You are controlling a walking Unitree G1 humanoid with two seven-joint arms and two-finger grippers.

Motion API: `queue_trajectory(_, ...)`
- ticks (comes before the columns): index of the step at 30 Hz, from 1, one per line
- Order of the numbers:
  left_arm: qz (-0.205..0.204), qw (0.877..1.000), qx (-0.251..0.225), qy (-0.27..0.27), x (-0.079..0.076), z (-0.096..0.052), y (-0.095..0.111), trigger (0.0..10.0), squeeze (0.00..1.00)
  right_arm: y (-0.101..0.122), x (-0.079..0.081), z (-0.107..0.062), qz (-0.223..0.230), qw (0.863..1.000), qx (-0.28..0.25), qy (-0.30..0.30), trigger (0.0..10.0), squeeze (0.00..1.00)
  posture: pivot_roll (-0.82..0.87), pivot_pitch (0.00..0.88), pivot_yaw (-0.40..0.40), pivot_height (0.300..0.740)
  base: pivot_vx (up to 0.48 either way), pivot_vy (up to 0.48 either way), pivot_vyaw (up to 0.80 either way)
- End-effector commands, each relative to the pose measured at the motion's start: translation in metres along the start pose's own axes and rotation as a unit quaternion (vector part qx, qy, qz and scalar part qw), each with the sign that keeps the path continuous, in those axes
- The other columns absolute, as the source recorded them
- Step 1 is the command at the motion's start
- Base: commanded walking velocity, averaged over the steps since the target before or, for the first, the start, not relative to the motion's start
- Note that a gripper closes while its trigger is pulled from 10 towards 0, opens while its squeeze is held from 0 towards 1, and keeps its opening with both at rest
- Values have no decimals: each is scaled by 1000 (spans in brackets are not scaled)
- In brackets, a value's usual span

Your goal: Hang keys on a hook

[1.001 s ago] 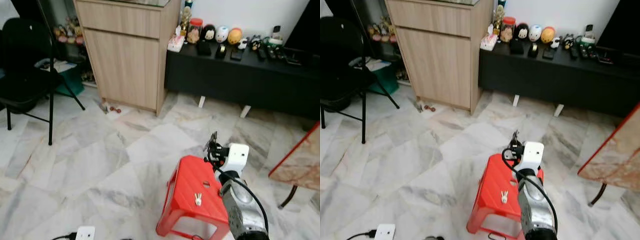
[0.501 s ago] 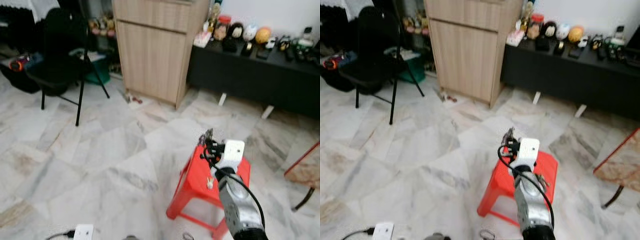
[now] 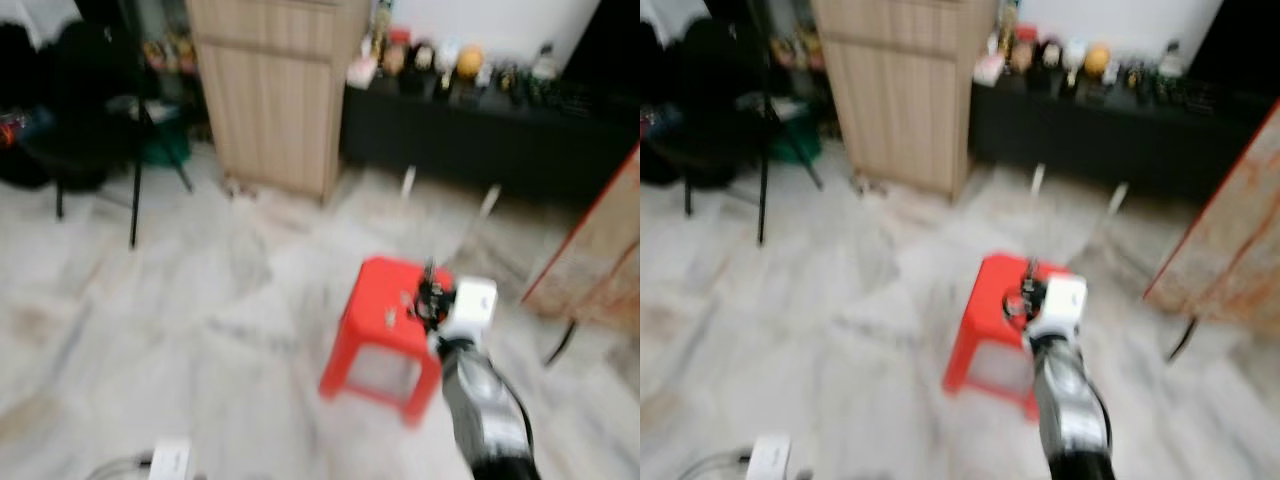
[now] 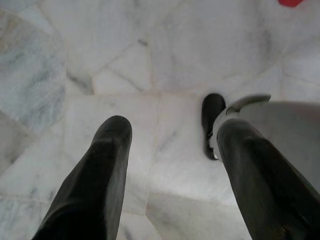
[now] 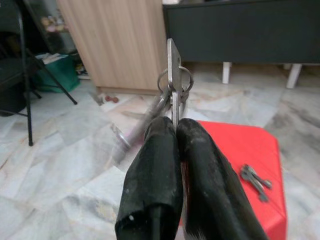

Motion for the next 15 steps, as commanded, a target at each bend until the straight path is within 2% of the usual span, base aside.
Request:
queue_trajectory(1,3,1000,-6,-2,0,2,5,10000,0,10,-2,3,4,1000,-16,-4,10000,0,89,77,-62,737,0,0,0)
queue_trajectory(4,10,1000,-7,-6,-1,2,6,10000,0,11,-2,4,5,1000,-17,-5,10000,0,88,76,-62,737,0,-245,0)
queue_trajectory(15,13,1000,-12,-8,-3,2,7,10000,0,8,-1,6,-11,1000,3,-6,10000,0,88,66,-61,737,0,-480,0)
Point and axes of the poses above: a point about 5 cm out from each wrist's last joint towards the gripper, its own z axis pointing out of the wrist towards the gripper, its own y axis along the axis of the wrist's last joint, x = y × z, the point moved 1 cm from there along z, pointing out of the wrist towards the gripper, and after that the axes turned 10 degrees about -z, right-handed, at the moved point
